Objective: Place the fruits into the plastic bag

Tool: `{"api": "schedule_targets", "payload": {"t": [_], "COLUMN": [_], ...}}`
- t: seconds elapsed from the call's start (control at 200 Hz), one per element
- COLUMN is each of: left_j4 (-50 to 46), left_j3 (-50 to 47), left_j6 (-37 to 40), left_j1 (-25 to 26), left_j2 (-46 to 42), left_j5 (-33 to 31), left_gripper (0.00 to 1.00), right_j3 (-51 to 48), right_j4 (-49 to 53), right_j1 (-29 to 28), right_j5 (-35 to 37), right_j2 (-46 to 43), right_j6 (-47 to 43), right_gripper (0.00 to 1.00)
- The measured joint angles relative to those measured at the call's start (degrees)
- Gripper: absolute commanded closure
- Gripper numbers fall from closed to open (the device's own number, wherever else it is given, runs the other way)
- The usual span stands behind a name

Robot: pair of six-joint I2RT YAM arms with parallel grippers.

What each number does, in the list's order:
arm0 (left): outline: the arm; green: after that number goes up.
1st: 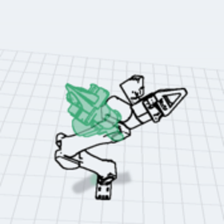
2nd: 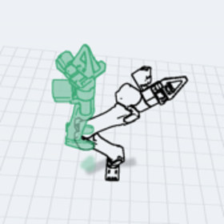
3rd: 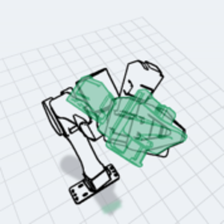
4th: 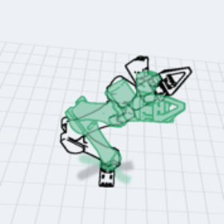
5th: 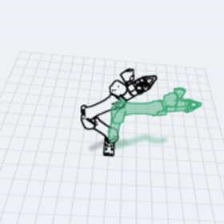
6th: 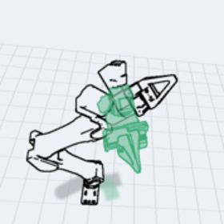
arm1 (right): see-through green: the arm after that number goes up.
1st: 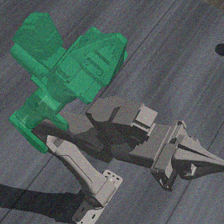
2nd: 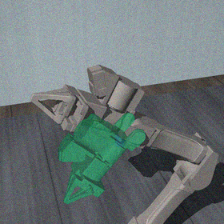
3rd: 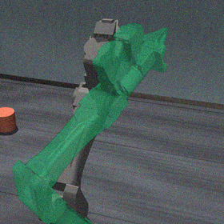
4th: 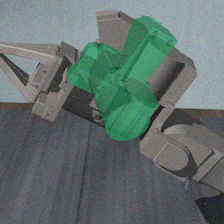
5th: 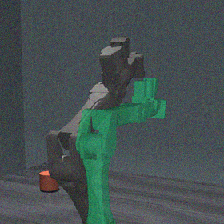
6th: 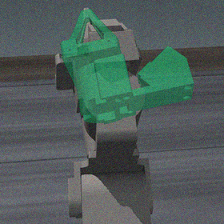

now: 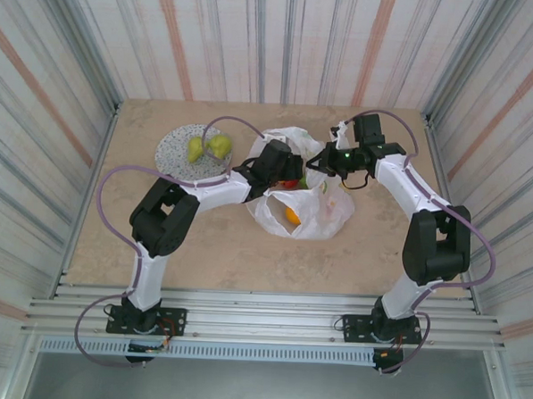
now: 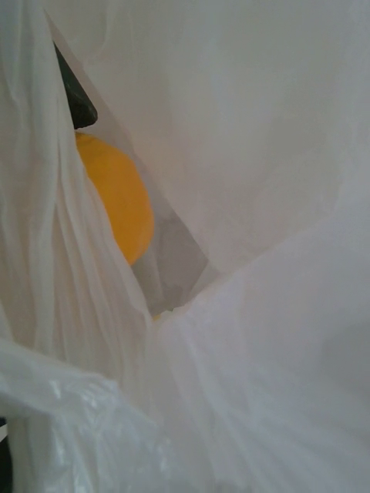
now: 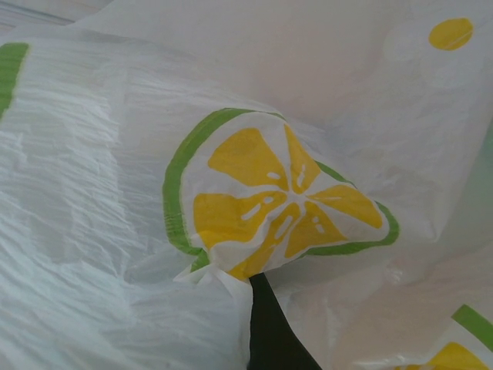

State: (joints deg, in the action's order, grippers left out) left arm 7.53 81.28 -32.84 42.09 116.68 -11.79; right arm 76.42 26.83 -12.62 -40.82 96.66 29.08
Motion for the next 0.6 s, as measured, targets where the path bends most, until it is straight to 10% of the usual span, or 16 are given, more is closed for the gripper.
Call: {"api": "schedule_targets", "payload": {"t": [0.601], "left_j4": [-0.15], "left_j3": [-11.45], "left_j6": [0.33], "left_j1": [0.0], "left_j2": [-10.38], "left_j5": [6.1], "left_gripper": [0.11], "right_j3": [0.0], "right_j4": [0.22], "right_j1": [1.79], "right_j5": [0.0], "right_j2": [0.04], "right_j6": [-0.83], "right_gripper": [1.0]}}
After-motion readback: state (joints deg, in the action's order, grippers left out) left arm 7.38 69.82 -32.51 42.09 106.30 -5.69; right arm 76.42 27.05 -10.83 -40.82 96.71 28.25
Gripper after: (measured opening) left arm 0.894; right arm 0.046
